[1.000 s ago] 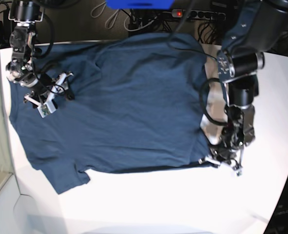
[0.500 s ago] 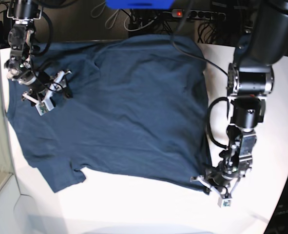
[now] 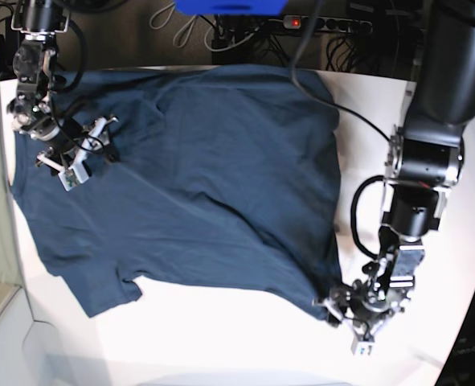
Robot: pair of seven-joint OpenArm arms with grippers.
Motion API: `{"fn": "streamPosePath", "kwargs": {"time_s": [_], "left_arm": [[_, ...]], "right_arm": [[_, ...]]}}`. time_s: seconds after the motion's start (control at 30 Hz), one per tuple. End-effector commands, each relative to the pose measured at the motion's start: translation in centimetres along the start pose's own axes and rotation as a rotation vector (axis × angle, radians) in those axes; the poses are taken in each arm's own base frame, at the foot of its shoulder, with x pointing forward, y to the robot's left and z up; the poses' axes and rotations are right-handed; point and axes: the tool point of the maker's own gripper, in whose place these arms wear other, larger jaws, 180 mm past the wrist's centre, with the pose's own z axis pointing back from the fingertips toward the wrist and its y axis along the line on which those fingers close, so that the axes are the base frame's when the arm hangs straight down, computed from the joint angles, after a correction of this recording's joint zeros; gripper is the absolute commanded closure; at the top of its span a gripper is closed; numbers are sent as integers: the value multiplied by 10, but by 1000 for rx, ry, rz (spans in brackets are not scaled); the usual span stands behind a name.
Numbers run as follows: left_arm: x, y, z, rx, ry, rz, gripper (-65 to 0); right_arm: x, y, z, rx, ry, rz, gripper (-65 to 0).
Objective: Layout the t-shirt on the table in an organized manner, then fold the t-shirt properly
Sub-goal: 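Pull the side edge outward with the left gripper to straighten it, then release the edge and move the right gripper over the shirt's collar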
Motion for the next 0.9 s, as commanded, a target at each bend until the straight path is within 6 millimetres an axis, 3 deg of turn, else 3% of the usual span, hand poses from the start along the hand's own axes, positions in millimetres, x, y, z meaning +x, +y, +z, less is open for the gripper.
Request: {"fn": "streamPosePath", "kwargs": {"time_s": [0.0, 0.17, 0.33, 0.4, 0.5, 0.6, 0.73, 0.83, 0.87], "left_arm": [[33, 5, 3, 7, -71, -3, -291], [30, 15, 5, 23, -68, 0, -295], [29, 30, 8, 43, -64, 11, -366], [34, 26, 10, 28, -77, 28, -386], [19, 13, 17, -20, -26, 106, -394], [14, 3, 40, -60, -50, 174, -394], [8, -9, 80, -78, -130, 210, -393], [-5, -1, 104, -53, -134, 248, -393], [-19, 4, 110, -39, -103, 260, -393]], "right_arm": [[-24, -6, 3, -23, 116, 36, -369], [-22, -6, 2, -22, 112, 40, -369], [-8, -7, 5, -32, 81, 62, -370], [3, -7, 9, -41, 56, 83, -371], [17, -5, 14, -58, 45, 105, -372], [36, -7, 25, -89, 42, 152, -372], [69, 10, 39, -110, -31, 183, -373], [96, 26, 54, -132, -79, 211, -373], [104, 32, 57, -134, -91, 218, -373]]}}
